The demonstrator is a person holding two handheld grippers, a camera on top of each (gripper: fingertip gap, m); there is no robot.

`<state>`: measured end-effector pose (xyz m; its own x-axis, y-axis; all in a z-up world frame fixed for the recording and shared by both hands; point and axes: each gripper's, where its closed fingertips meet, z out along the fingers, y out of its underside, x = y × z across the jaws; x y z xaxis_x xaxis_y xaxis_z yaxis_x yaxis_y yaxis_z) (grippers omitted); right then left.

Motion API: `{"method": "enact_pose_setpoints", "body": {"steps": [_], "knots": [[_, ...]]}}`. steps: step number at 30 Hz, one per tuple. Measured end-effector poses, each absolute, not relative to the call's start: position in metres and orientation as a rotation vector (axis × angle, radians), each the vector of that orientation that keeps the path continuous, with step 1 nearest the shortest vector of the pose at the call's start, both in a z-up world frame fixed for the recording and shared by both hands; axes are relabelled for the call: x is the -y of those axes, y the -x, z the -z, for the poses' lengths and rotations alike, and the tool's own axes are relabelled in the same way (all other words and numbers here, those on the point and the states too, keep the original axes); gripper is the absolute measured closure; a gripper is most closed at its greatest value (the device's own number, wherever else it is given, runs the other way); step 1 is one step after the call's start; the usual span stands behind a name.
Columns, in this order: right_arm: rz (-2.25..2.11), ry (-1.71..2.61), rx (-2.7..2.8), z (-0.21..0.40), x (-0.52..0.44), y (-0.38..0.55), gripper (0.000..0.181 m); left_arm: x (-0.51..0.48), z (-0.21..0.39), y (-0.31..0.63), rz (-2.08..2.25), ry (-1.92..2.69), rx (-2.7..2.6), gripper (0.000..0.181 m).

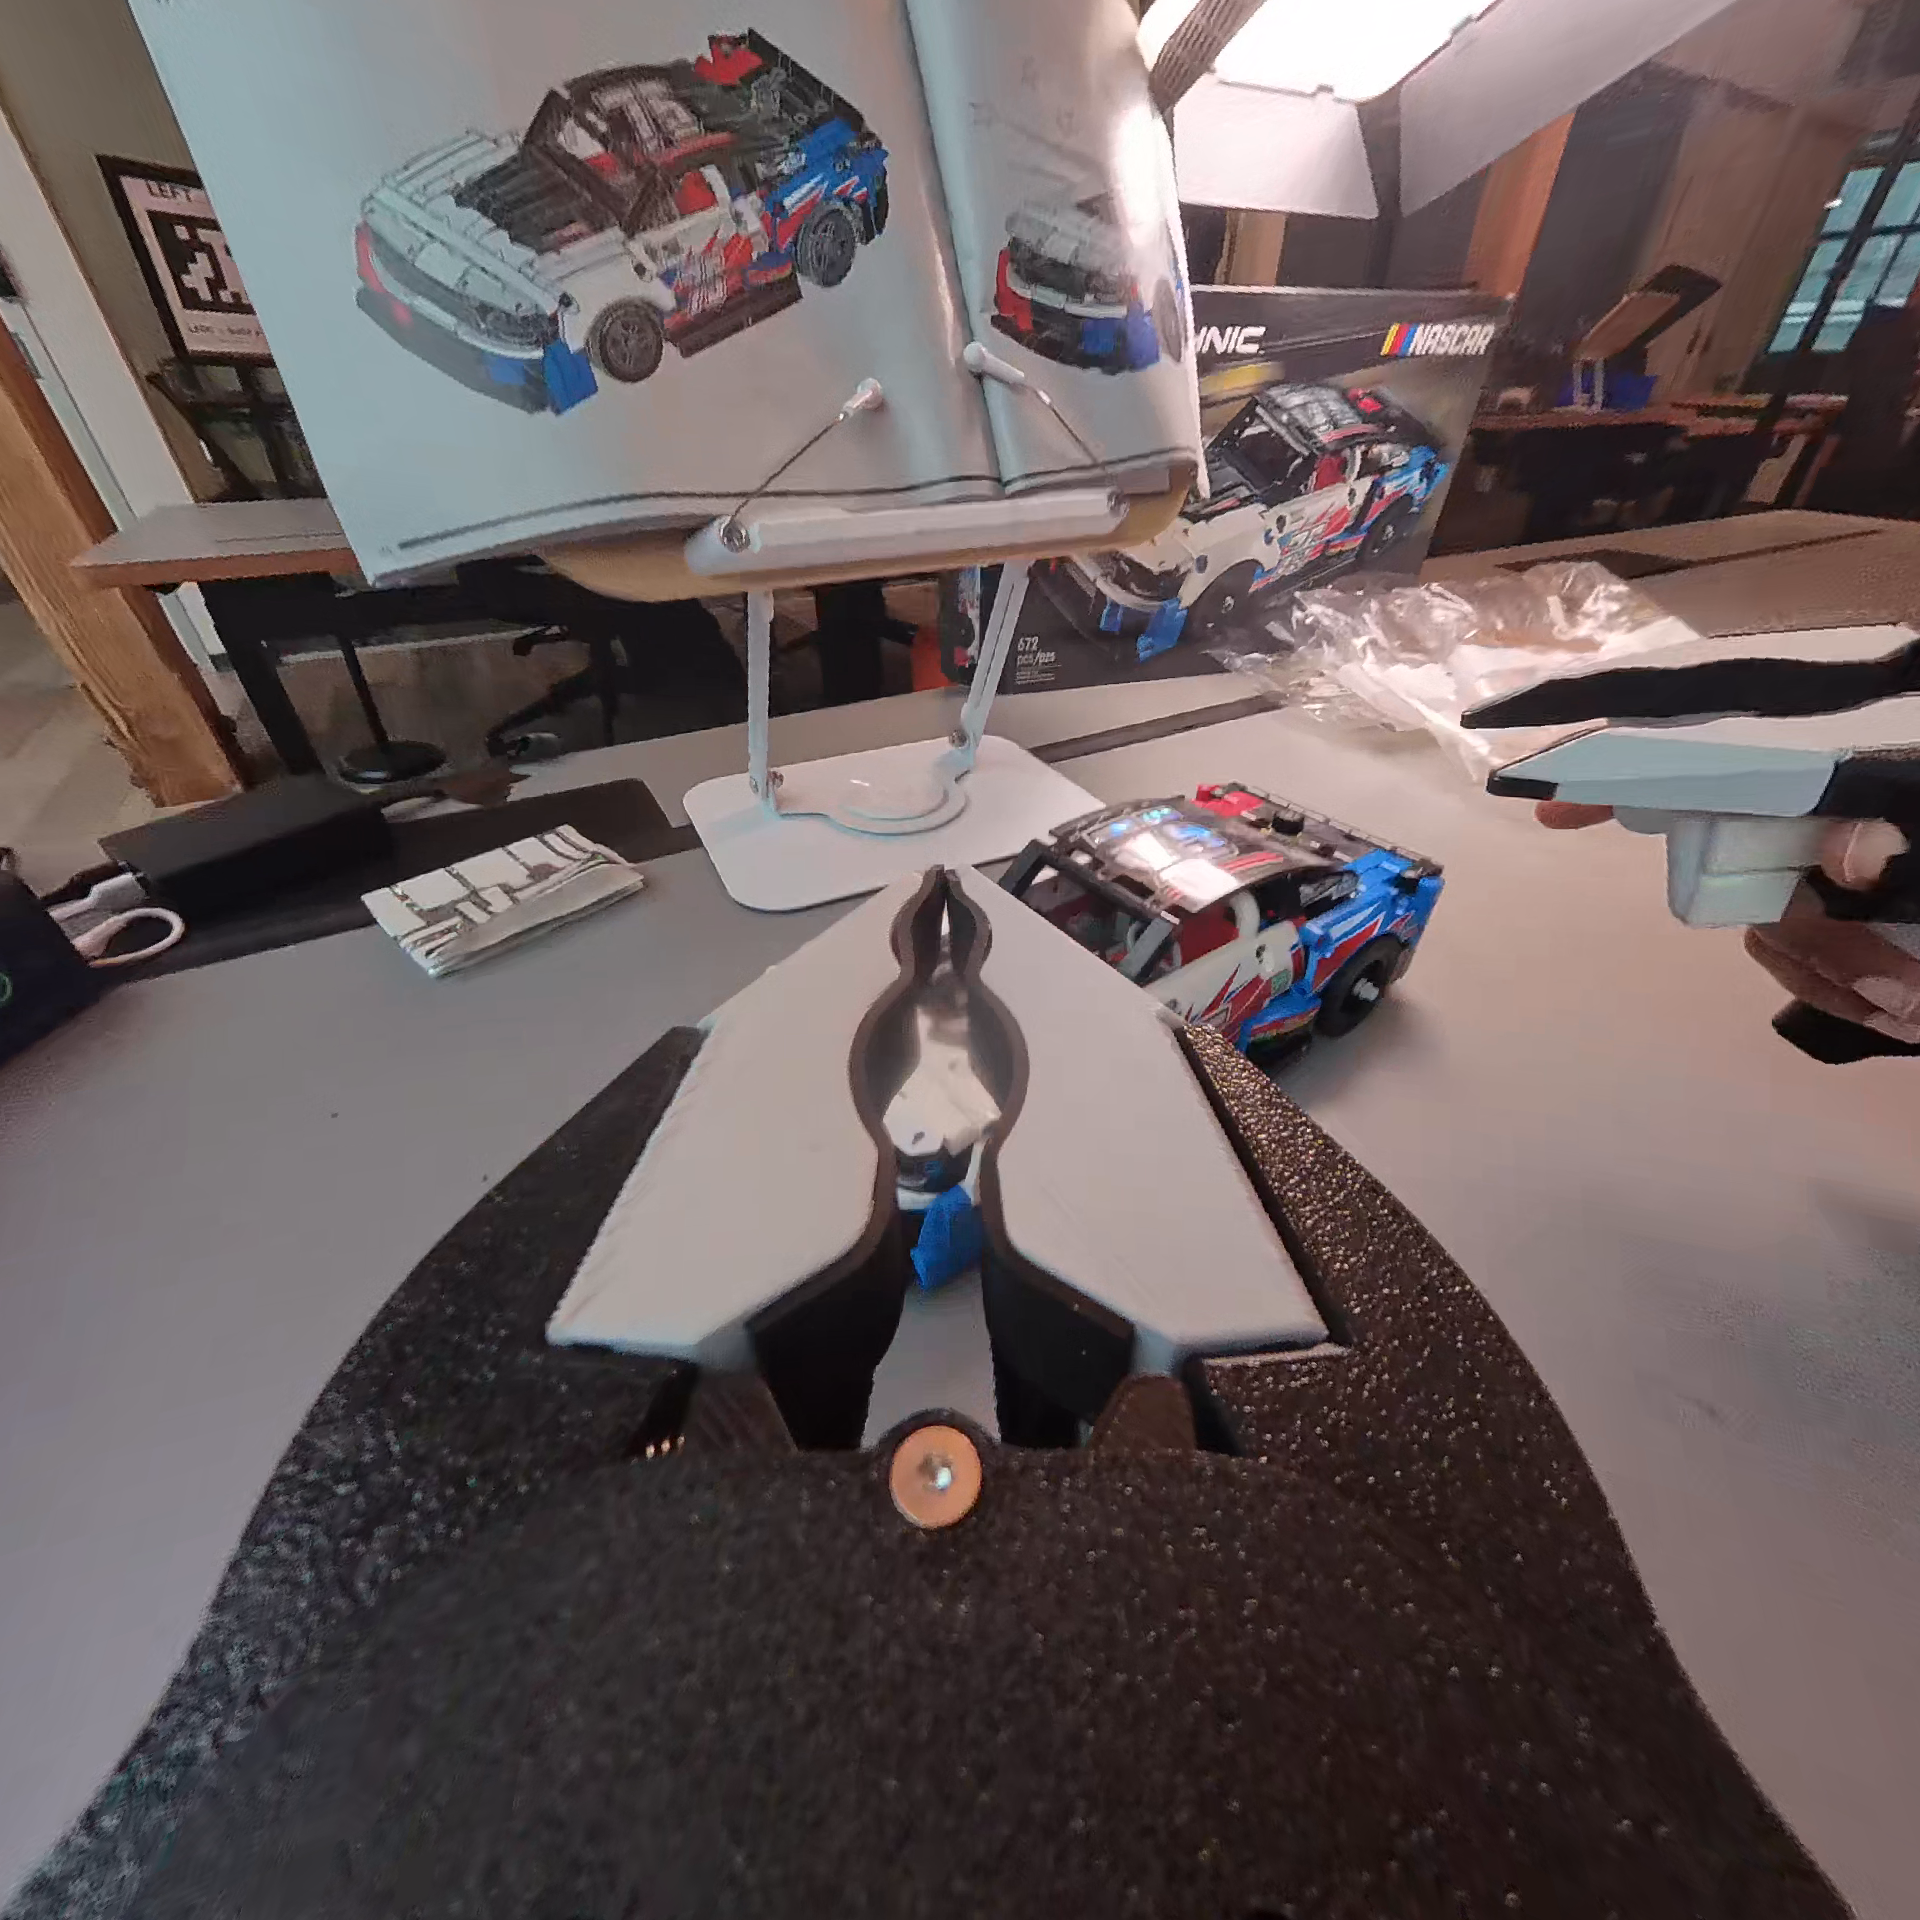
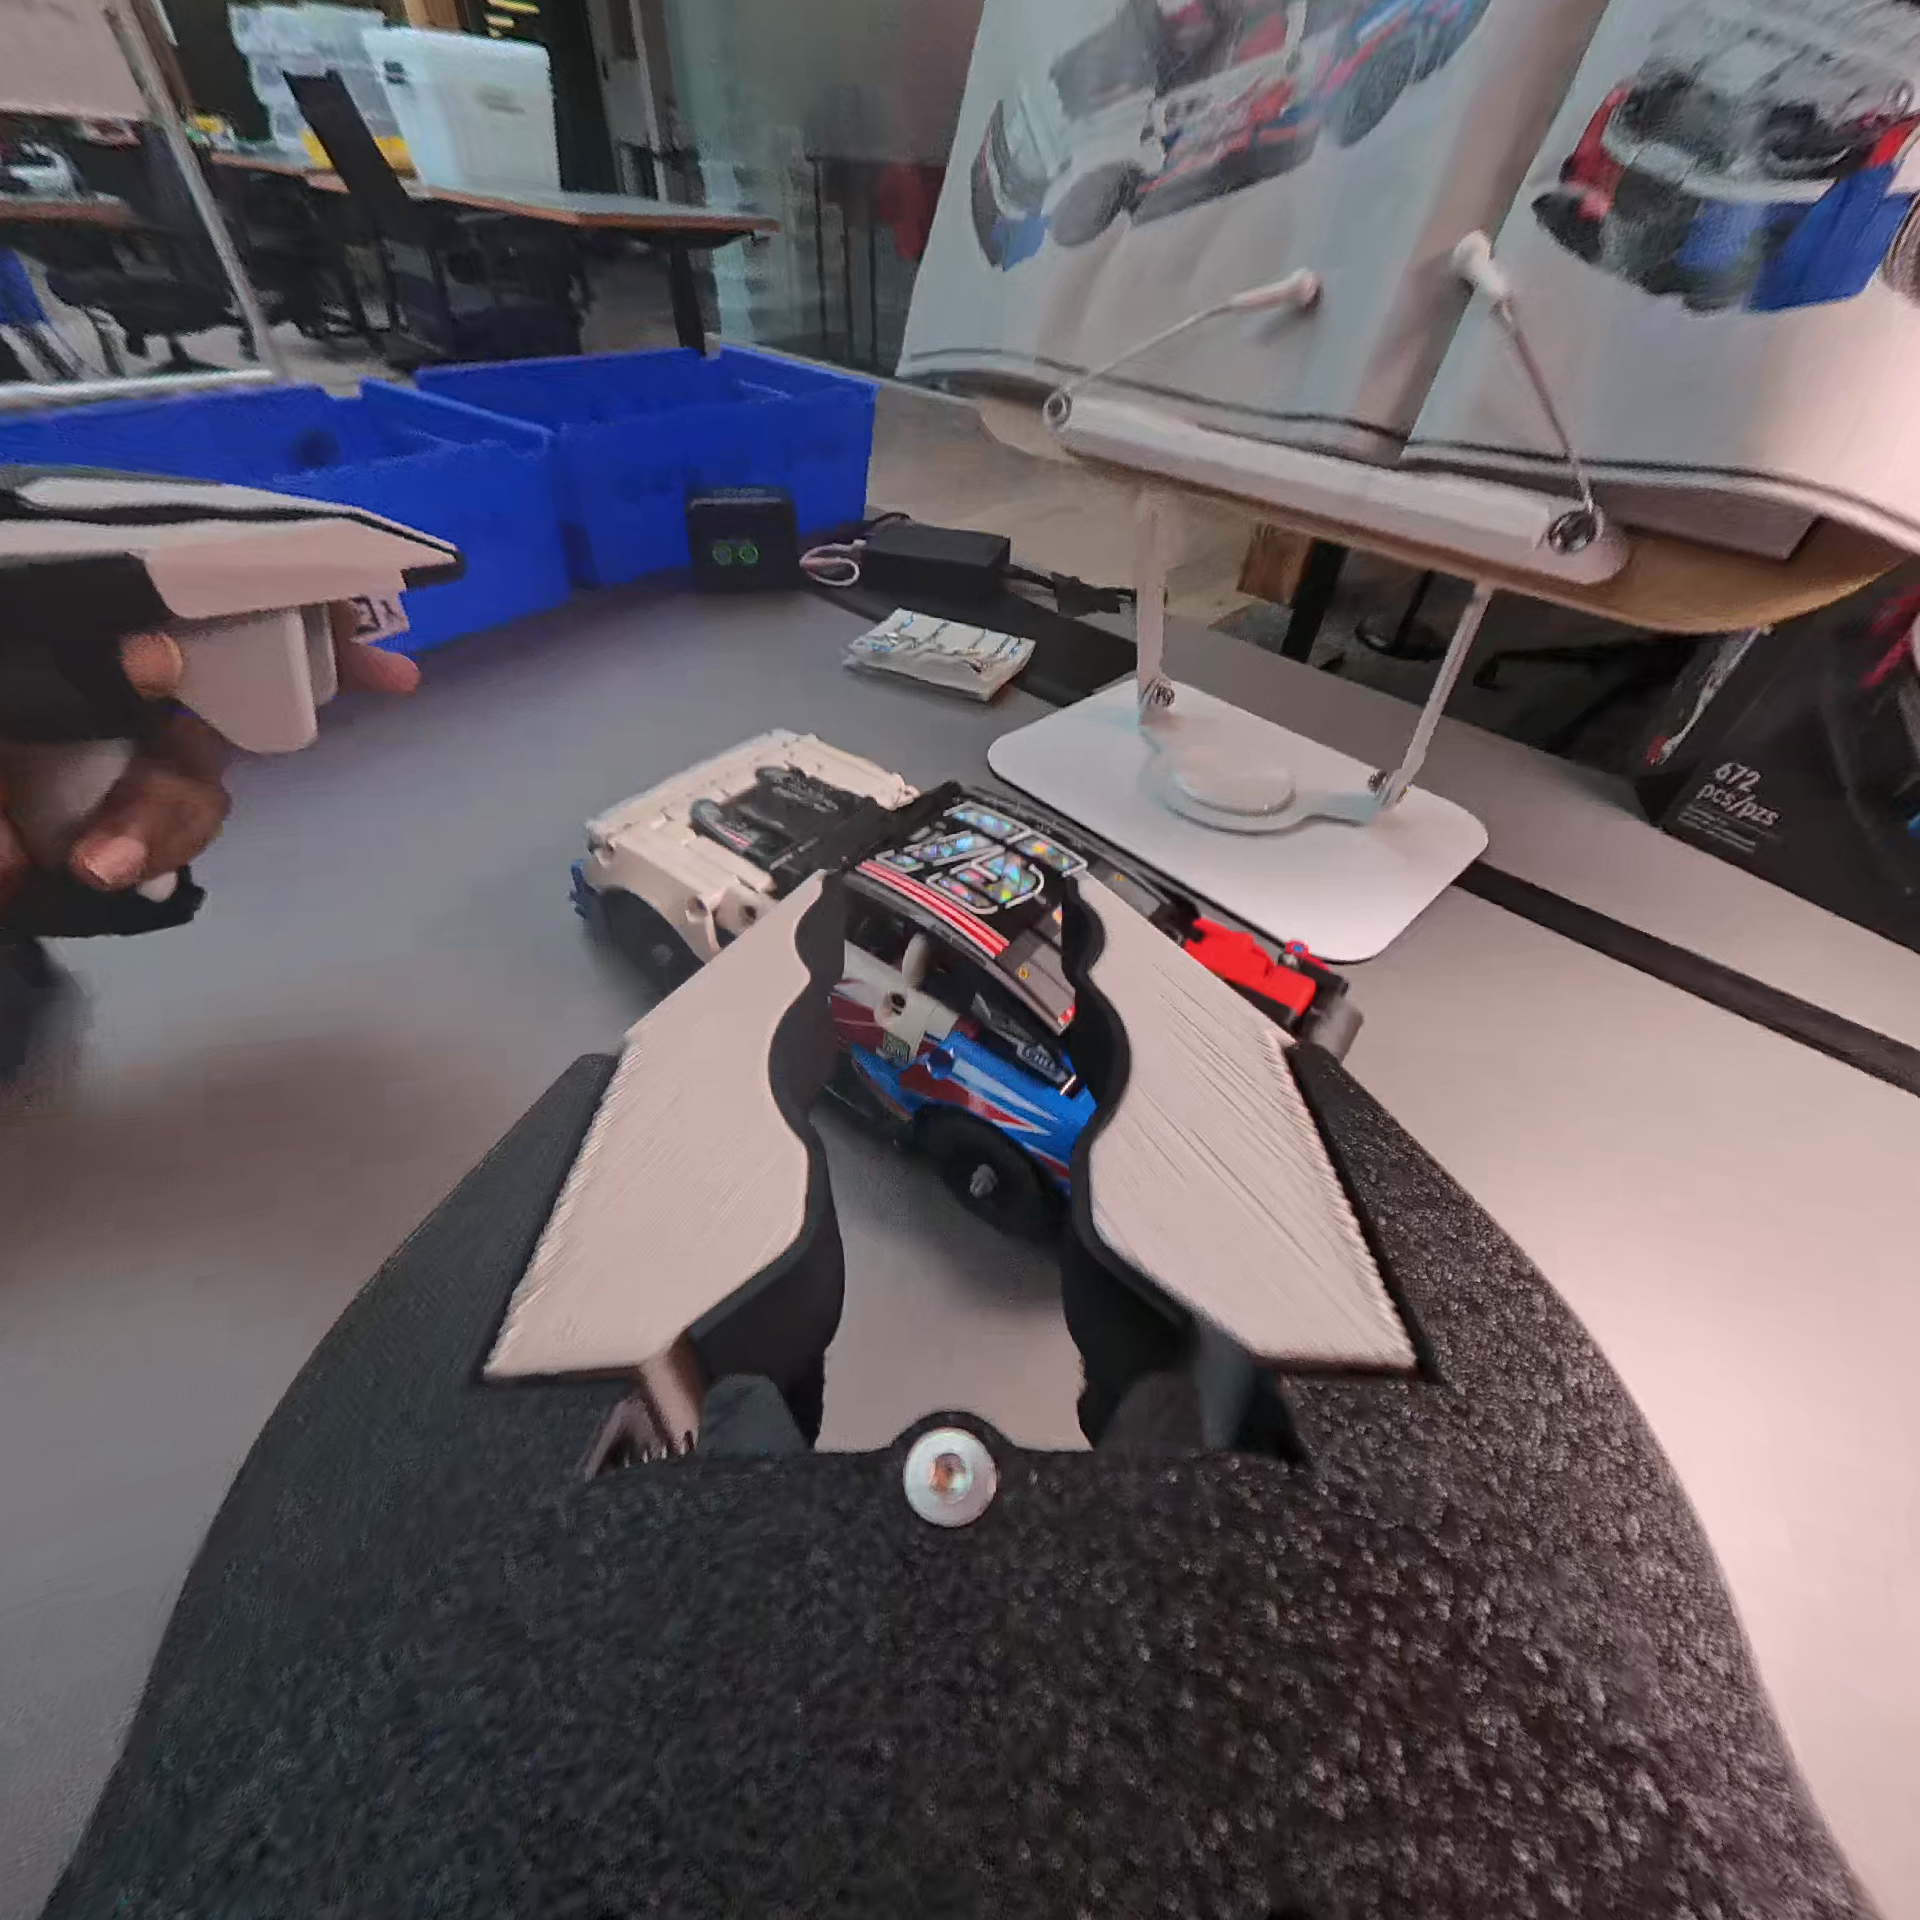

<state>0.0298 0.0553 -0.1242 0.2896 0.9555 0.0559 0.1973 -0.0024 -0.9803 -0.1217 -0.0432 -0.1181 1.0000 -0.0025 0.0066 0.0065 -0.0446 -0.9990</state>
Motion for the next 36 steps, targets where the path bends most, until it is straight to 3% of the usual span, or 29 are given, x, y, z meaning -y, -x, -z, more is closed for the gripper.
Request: {"method": "enact_pose_setpoints", "body": {"steps": [1, 5, 9, 36], "knots": [[-0.844, 1.455, 1.124, 0.138, -0.055, -0.027, 0.140, 0.043, 0.129, 0.122, -0.004, 1.638, 0.006, 0.181], [-0.813, 1.453, 1.128, 0.152, -0.050, -0.020, 0.136, 0.043, 0.145, 0.129, -0.017, 1.704, -0.004, 0.137], [-0.744, 1.495, 1.056, 0.157, -0.066, -0.024, 0.137, 0.036, 0.160, 0.130, 0.001, 1.761, 0.008, 0.112], [-0.704, 1.548, 1.049, 0.172, -0.062, -0.031, 0.132, 0.035, 0.170, 0.121, -0.046, 1.807, -0.014, 0.123]]}}
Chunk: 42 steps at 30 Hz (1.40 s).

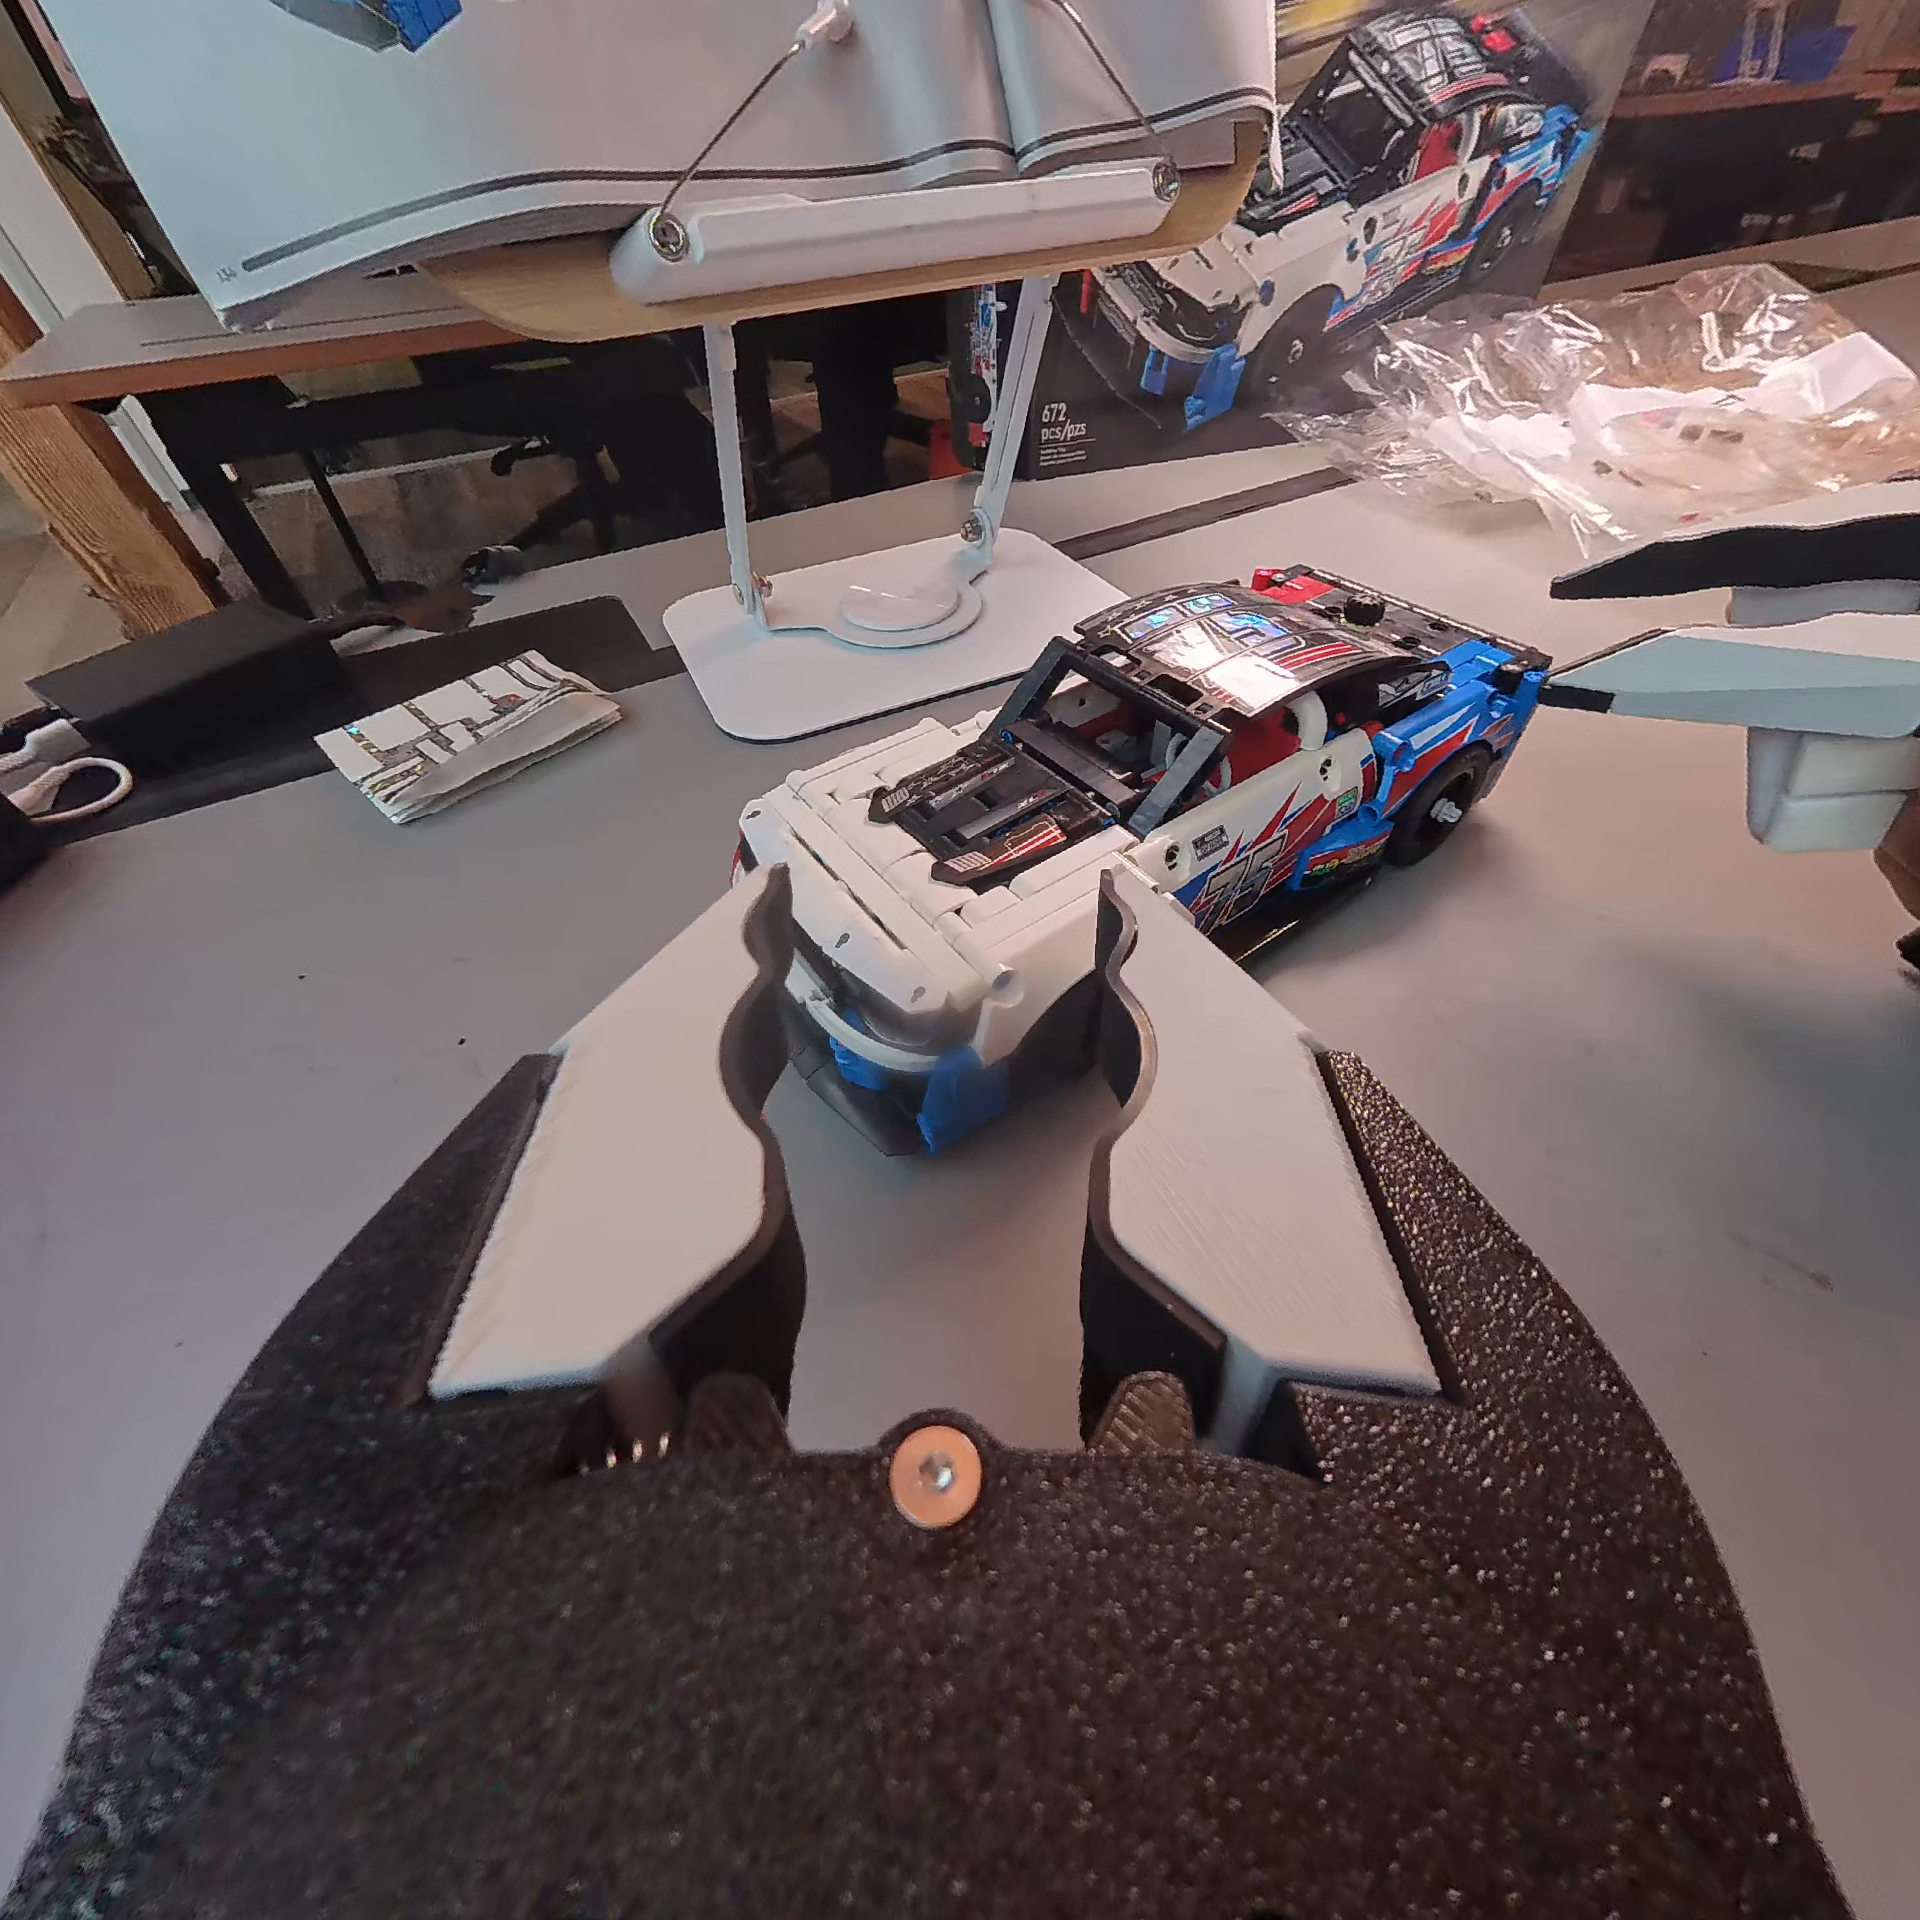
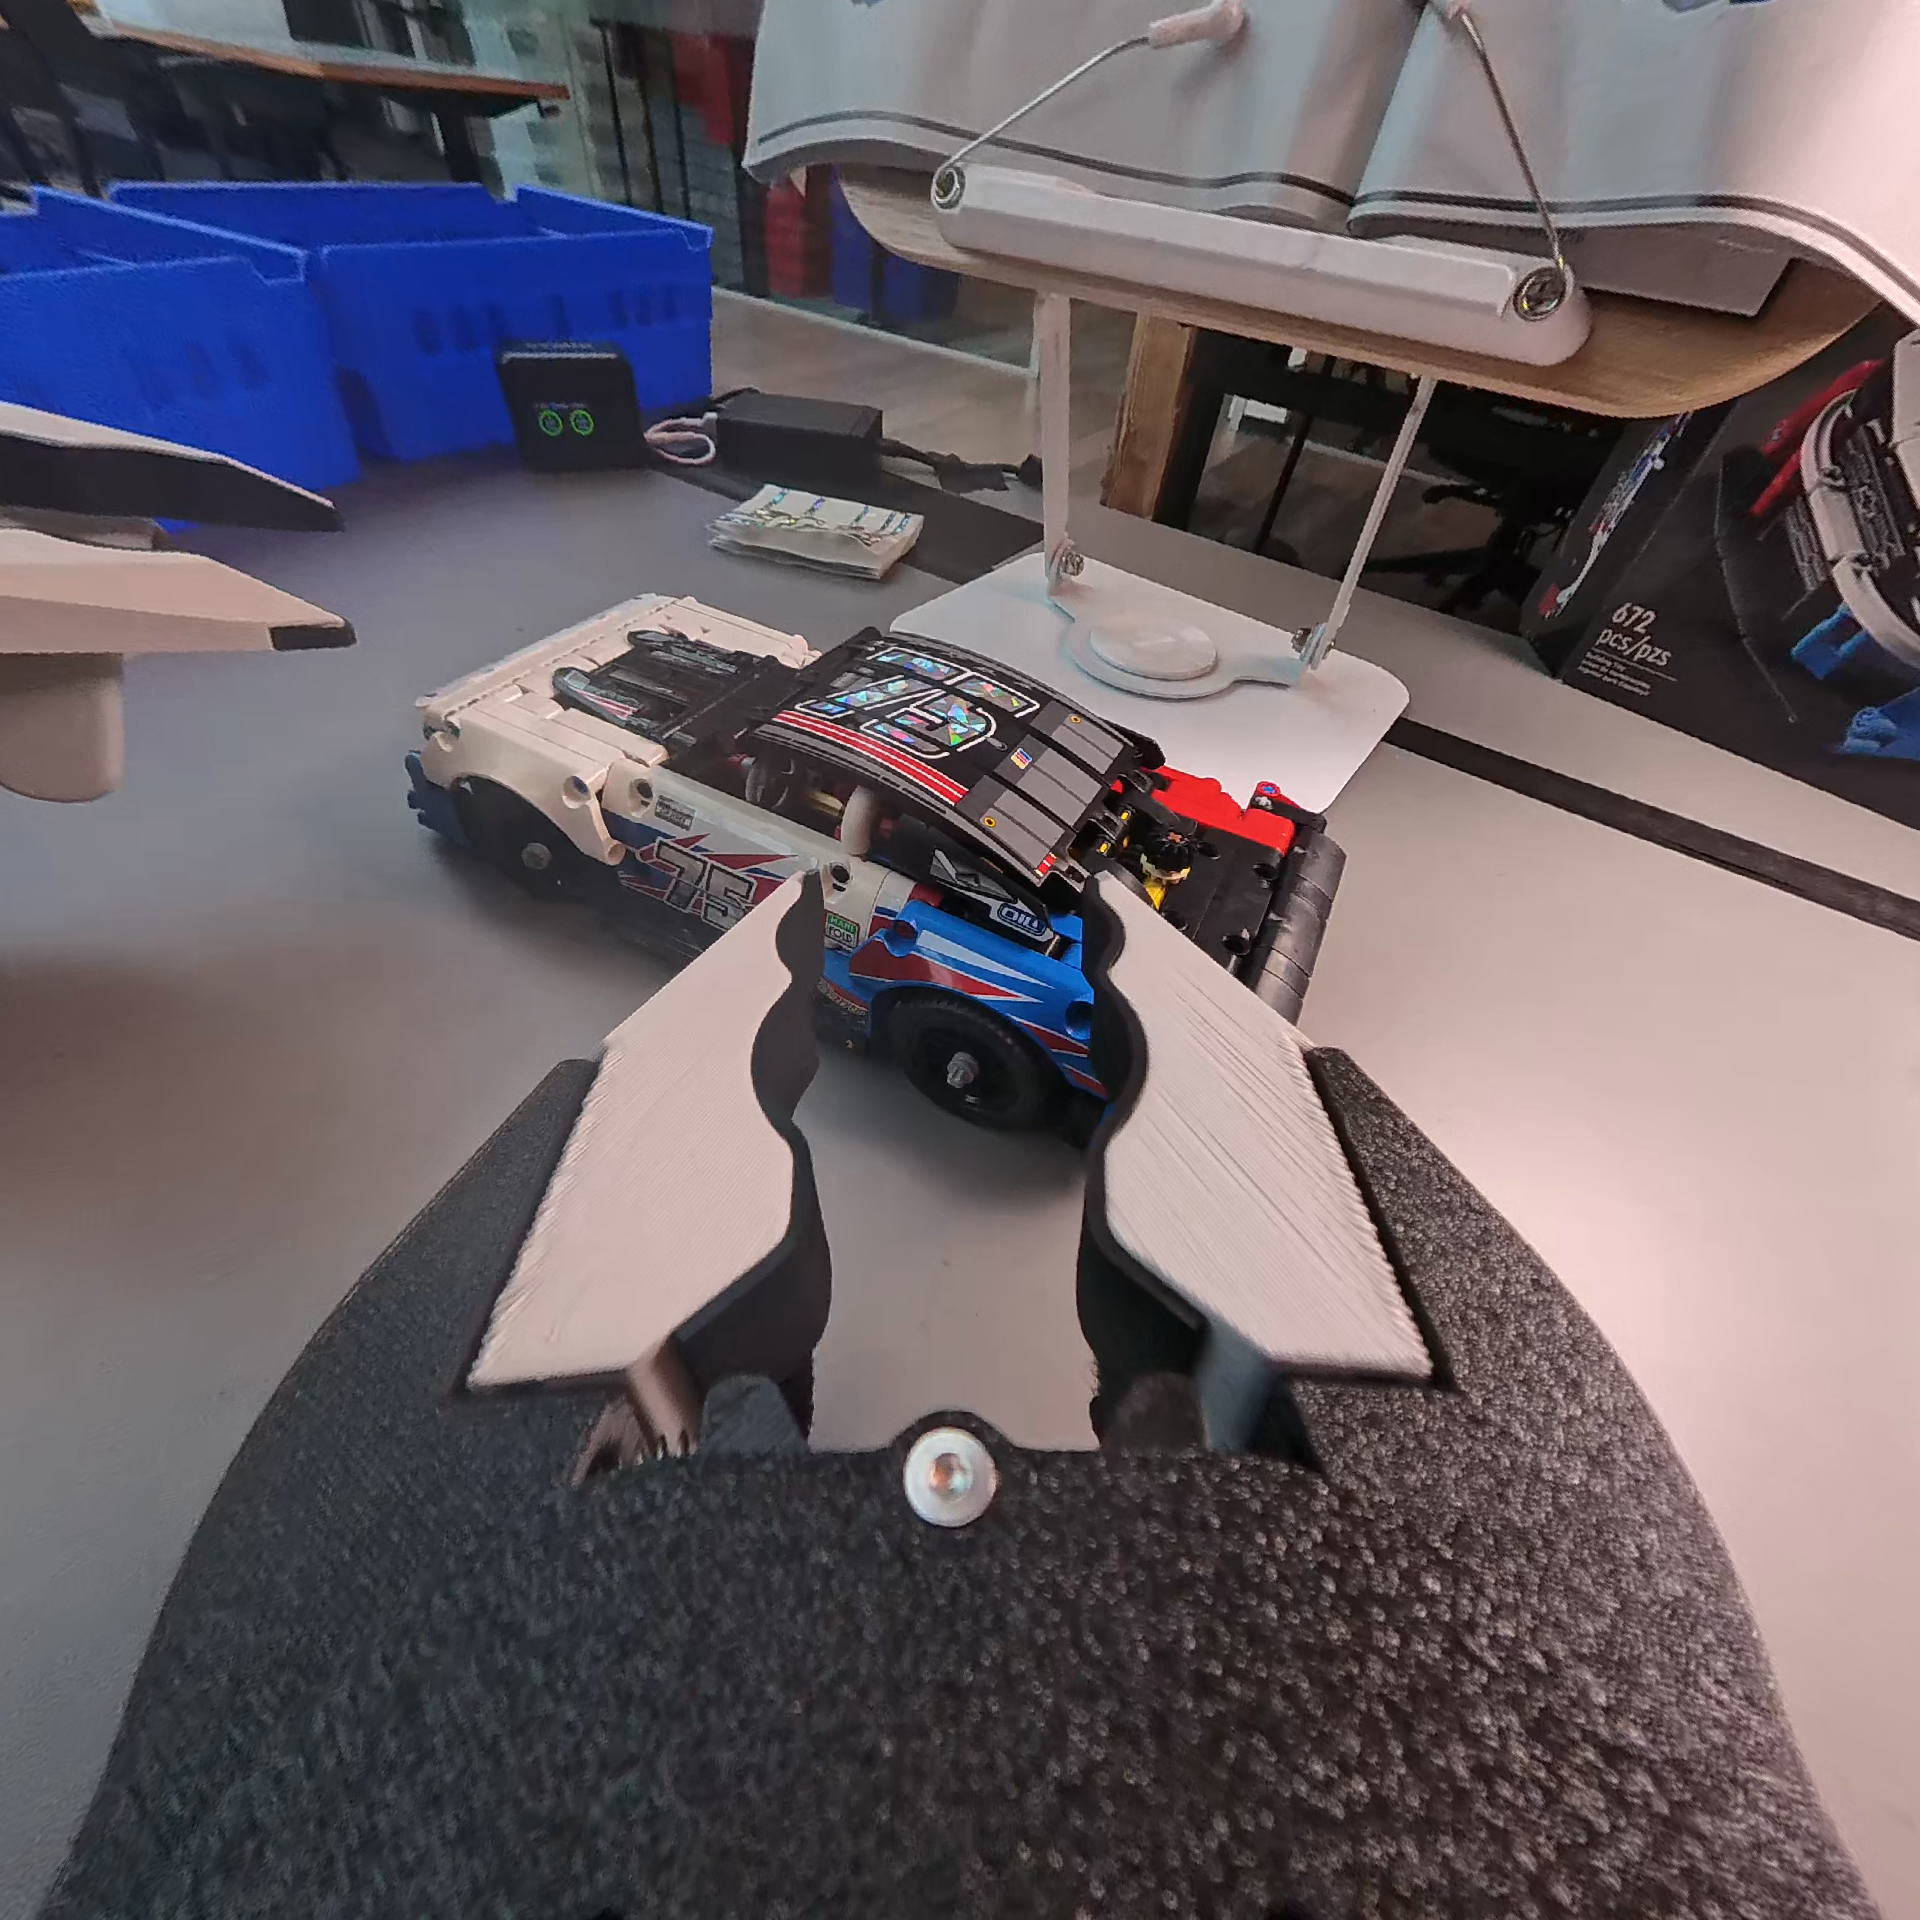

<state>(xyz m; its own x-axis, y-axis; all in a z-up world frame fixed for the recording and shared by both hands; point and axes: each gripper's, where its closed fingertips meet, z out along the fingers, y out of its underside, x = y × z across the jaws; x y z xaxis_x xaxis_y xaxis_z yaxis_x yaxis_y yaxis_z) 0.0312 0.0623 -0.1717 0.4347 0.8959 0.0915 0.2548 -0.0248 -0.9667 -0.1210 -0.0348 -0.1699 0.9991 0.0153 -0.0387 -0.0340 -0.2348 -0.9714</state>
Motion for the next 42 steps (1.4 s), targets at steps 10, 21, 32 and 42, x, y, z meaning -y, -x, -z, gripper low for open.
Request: {"method": "enact_pose_setpoints", "body": {"steps": [10, 21, 32, 42], "knots": [[-0.739, 1.494, 1.113, 0.171, -0.050, -0.025, 0.145, 0.035, 0.171, 0.122, -0.048, 1.817, -0.016, 0.123], [-0.753, 1.471, 1.130, 0.170, -0.046, -0.024, 0.161, 0.037, 0.168, 0.124, -0.052, 1.806, -0.005, 0.126], [-0.731, 1.472, 1.157, 0.173, -0.043, -0.022, 0.159, 0.037, 0.168, 0.116, -0.063, 1.823, -0.015, 0.125], [-0.768, 1.361, 1.280, 0.154, 0.004, 0.002, 0.131, 0.028, 0.173, 0.083, -0.266, 1.901, -0.151, 0.125]]}}
